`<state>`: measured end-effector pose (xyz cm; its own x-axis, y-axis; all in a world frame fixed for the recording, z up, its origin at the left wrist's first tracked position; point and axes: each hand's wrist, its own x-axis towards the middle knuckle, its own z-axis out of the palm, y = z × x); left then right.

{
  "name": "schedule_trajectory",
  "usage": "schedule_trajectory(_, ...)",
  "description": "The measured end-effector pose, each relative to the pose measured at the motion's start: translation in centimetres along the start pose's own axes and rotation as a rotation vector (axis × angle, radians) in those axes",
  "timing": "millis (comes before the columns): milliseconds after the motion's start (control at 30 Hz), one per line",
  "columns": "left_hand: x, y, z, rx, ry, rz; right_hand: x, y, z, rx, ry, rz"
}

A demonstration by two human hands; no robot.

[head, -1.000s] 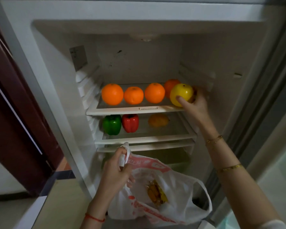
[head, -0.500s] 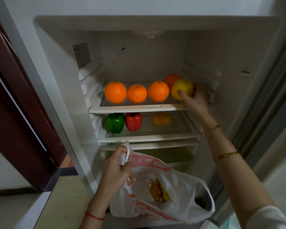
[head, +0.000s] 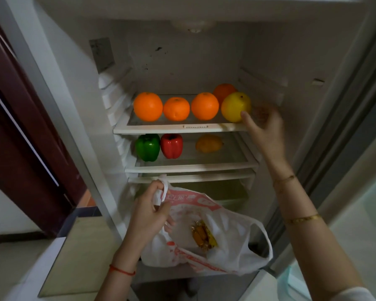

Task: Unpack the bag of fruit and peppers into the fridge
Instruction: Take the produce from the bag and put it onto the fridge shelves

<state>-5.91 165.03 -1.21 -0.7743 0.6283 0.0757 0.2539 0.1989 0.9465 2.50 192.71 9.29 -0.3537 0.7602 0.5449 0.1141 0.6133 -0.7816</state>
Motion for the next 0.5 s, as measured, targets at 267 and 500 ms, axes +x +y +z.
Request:
schedule_trajectory(267,-1.7,-0.3,-0.3,0.011,0.004,-0.022,-9.3,0.1,0.7,0.091,-0.726,0.060)
schedule_trajectory(500,-3.7,-0.7,-0.6,0.012,-0.046,-0.027,-17.3,9.8,7.9,-0.582,-1.194,0.125)
